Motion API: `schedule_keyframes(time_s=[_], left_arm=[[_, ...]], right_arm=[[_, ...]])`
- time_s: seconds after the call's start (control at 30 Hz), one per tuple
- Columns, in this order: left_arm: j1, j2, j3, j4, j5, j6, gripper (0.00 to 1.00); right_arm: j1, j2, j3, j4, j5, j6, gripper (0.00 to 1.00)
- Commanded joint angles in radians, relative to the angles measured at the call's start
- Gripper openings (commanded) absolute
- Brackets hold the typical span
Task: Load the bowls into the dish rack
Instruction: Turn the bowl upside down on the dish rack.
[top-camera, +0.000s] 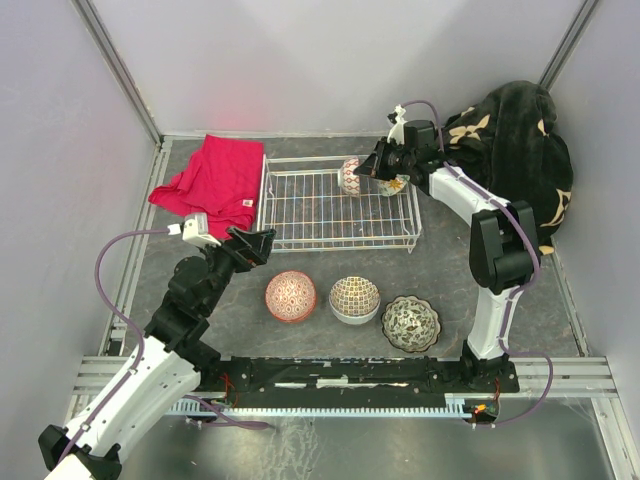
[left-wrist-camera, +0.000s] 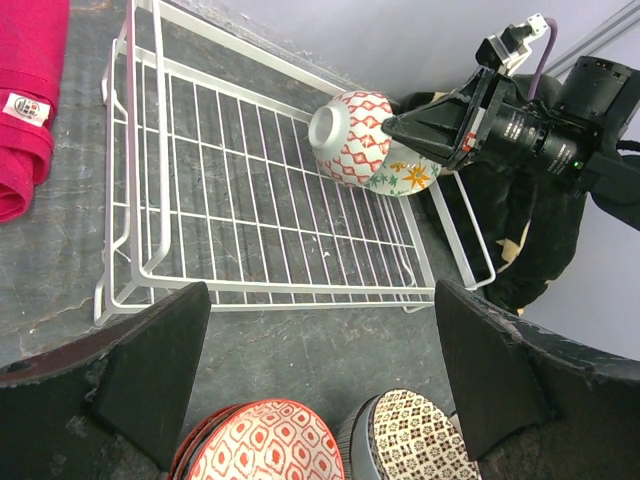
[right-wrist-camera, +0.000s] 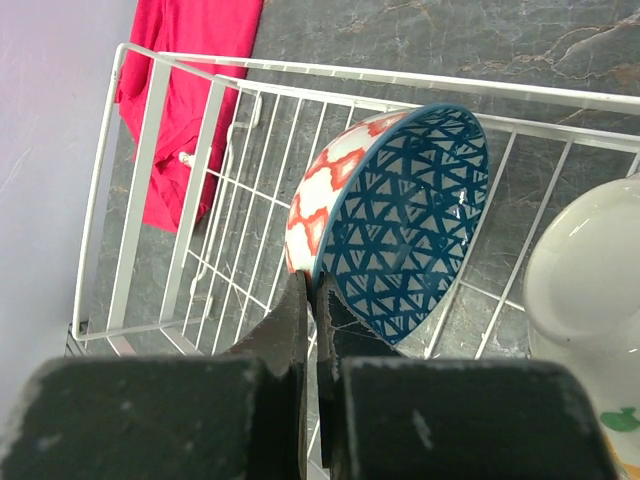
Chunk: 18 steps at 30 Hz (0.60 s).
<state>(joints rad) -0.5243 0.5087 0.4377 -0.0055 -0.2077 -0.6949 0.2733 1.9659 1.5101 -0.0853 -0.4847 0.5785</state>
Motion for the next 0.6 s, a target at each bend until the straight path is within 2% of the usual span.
schedule_keyframes(time_s=[0.0,0.57], left_arm=[[-0.002,-0.014,0.018,0.036,-0.007,0.042,0.99],[-0.003,-0.016,0.017,0.034,-0.011,0.039,0.99]], right_arm=[[-0.014,-0.027,-0.028,-0.093,0.113,-0.043,0.02],[-0.014,-0.06,-0.035,-0.17,0.241,-0.049,0.09]])
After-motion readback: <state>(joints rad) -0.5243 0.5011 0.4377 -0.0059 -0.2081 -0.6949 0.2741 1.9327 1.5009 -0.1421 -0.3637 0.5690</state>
